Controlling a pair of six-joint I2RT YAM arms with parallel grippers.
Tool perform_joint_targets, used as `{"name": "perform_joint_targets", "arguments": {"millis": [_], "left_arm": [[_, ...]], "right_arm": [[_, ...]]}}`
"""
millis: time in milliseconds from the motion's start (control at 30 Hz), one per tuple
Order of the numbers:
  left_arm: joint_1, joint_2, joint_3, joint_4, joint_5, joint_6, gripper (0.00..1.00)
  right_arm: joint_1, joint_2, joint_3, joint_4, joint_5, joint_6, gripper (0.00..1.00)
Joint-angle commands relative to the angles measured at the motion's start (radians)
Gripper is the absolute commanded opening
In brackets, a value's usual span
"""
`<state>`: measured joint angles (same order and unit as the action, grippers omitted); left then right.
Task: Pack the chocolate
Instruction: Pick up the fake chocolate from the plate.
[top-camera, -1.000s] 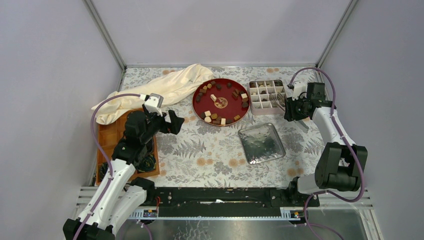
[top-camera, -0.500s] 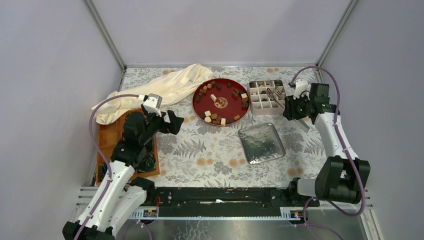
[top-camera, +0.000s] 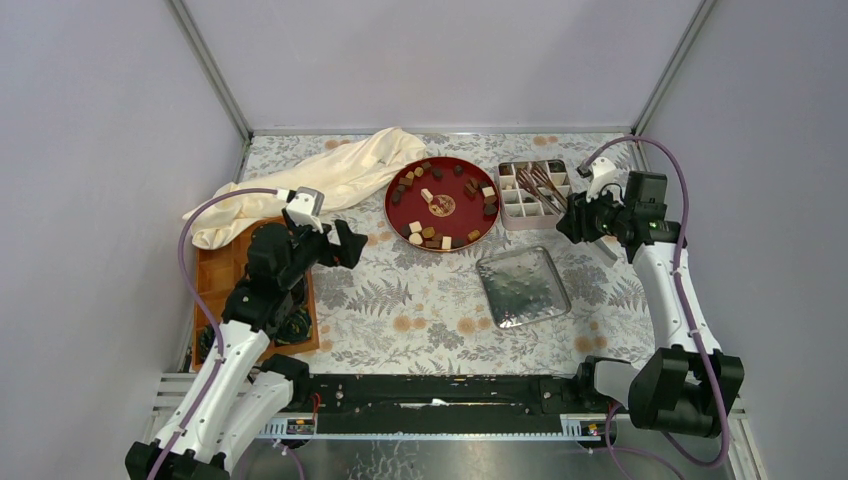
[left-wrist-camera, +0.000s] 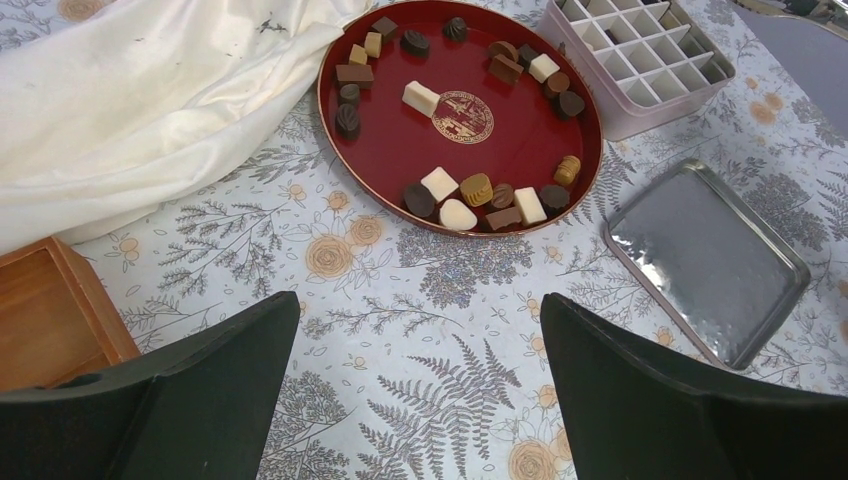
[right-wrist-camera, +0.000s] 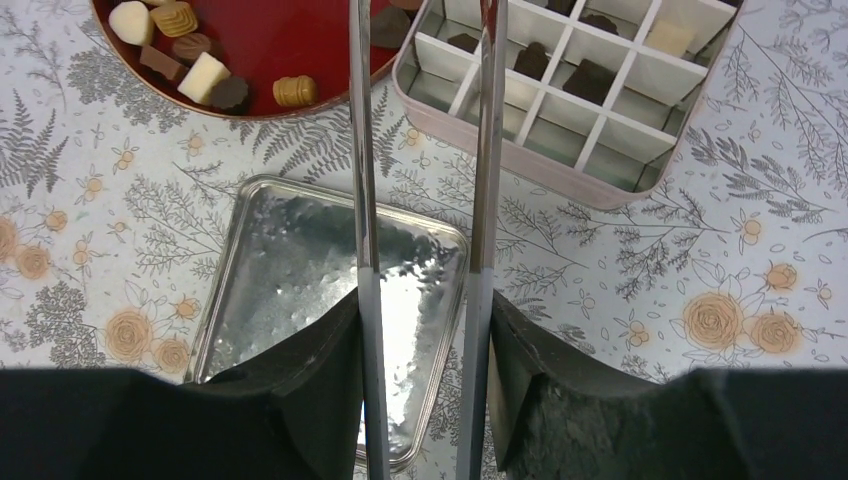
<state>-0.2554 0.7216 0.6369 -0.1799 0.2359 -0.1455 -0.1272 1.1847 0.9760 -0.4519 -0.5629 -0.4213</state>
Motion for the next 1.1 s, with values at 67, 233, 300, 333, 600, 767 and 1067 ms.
{"name": "perform_joint_targets", "arguments": {"millis": [67, 233, 300, 333, 600, 767, 1067], "left_arm": [[0.0, -0.011, 0.017, 0.078, 0.057, -0.075, 0.99], [0.002, -0.024, 0.025, 0.229, 0.094, -0.19, 0.99], [0.001, -0.007, 0.058, 0.277, 0.11, -0.227, 0.99], [0.001, 0.006, 0.076, 0.301, 0.121, -0.243, 0.99], [0.0, 0.183, 0.227, 0.288, 0.174, -0.252, 0.99], [-0.008, 0.248, 0.283, 0.226, 0.092, -0.217, 0.99], [-0.002, 0.371, 0.277, 0.397, 0.118, -0.148, 0.99]], "right_arm": [[0.007, -0.046, 0.011, 0.059, -0.111, -0.015, 0.49], [0.007, -0.039, 0.061, 0.039, -0.148, -0.026, 0.48], [0.008, -0.027, 0.093, 0.026, -0.17, -0.023, 0.48], [0.008, -0.021, 0.107, 0.021, -0.18, -0.018, 0.48], [0.034, 0.021, 0.201, 0.018, -0.228, 0.021, 0.48], [0.109, 0.078, 0.254, 0.026, -0.208, 0.041, 0.48], [0.315, 0.253, 0.437, -0.069, -0.062, -0.015, 0.47]]}}
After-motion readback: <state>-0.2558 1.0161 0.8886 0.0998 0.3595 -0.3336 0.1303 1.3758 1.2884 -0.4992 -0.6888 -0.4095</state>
